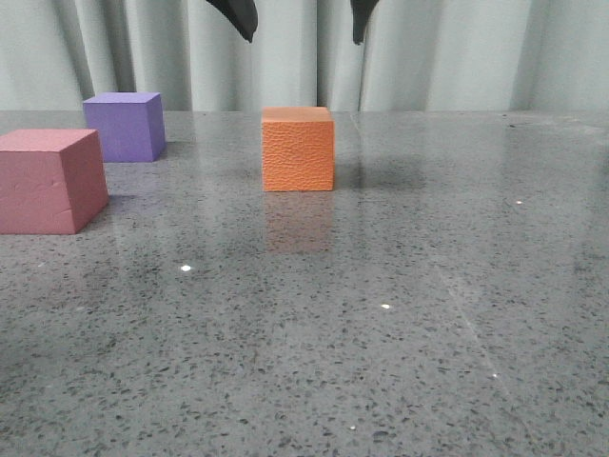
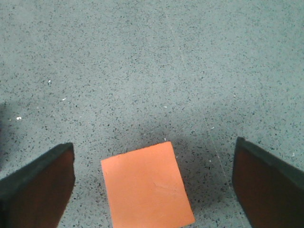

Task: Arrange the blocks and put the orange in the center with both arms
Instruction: 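Move the open left gripper above the orange cube, then close the left gripper on the orange cube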

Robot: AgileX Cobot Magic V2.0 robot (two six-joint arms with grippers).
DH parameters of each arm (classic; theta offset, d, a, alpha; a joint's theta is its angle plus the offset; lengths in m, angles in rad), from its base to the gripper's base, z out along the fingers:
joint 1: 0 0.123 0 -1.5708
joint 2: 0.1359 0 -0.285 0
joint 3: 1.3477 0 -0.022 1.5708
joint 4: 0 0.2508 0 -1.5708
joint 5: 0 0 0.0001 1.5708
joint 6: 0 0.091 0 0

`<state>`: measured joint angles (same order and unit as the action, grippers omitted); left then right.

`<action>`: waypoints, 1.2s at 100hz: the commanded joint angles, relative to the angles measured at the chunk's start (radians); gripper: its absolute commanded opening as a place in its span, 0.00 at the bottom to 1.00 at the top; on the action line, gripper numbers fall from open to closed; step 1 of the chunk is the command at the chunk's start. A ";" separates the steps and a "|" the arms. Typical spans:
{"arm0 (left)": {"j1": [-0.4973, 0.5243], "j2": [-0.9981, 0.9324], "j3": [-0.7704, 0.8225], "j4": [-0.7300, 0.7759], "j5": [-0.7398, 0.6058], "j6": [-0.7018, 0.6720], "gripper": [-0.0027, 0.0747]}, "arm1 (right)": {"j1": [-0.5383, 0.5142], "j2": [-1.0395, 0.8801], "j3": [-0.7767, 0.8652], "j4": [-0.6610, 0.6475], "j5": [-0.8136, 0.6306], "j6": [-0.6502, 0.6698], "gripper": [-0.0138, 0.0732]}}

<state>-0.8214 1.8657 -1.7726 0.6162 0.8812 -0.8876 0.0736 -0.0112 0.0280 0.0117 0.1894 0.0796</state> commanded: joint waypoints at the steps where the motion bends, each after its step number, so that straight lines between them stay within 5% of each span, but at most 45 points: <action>1: -0.006 -0.050 -0.032 0.035 -0.035 -0.041 0.85 | -0.007 -0.024 -0.015 0.002 -0.084 0.000 0.09; 120: -0.006 0.111 -0.032 0.030 0.025 -0.109 0.85 | -0.007 -0.024 -0.015 0.002 -0.084 0.000 0.09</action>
<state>-0.8214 2.0307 -1.7749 0.6104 0.9227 -0.9828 0.0736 -0.0112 0.0280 0.0117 0.1894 0.0796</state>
